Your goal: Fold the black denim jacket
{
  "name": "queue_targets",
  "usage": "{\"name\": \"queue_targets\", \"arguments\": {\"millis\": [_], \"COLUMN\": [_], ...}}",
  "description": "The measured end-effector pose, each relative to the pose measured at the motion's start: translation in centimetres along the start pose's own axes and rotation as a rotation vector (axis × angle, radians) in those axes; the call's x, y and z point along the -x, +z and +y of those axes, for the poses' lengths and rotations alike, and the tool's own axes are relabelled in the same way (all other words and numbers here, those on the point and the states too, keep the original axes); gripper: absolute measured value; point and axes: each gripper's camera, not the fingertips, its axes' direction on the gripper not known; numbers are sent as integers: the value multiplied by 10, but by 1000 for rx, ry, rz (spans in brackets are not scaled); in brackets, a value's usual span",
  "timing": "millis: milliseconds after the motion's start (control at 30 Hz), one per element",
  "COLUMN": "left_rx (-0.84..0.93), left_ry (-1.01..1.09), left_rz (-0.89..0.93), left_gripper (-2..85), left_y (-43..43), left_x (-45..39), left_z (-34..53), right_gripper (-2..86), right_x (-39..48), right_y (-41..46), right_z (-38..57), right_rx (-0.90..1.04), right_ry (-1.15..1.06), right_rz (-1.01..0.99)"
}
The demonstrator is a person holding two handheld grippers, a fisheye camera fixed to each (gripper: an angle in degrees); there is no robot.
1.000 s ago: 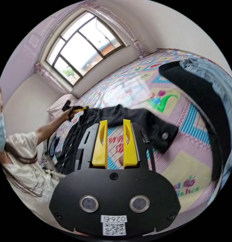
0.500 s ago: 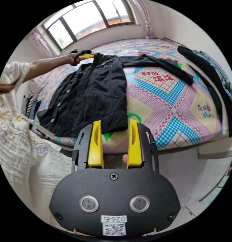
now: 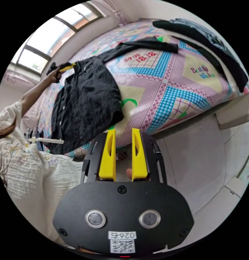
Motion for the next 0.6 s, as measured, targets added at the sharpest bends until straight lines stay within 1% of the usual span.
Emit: {"name": "queue_targets", "arguments": {"millis": [67,167,333,433,500,567,600], "left_rx": [41,87,78,88,137,226,257], "left_ry": [51,72,79,62,49,83,98], "left_rz": [-24,-33,-43,-84,-92,-43,-7], "left_gripper": [1,5,18,23,18,5,2], "left_y": [0,1,0,7,13,12,11], "left_x": [-7,-10,-8,-4,-3,-4,-3], "left_z": [-5,-8,-8,-15,-24,-35,-37], "right_gripper": [59,46,30,7,-3,-7,-8], "right_x": [10,48,116,134,129,118,108], "right_y": [-5,-3,32,74,115,138,137], "right_z": [4,-4,-31,-49,-55,-51,-46], "right_rx": [-66,-136,-173,-112,27,106,84], "right_ry": [-15,-120,-320,-379,-373,-347,-312], "right_rz": [-11,-19,-43,-27,-82,-129,-173]}}
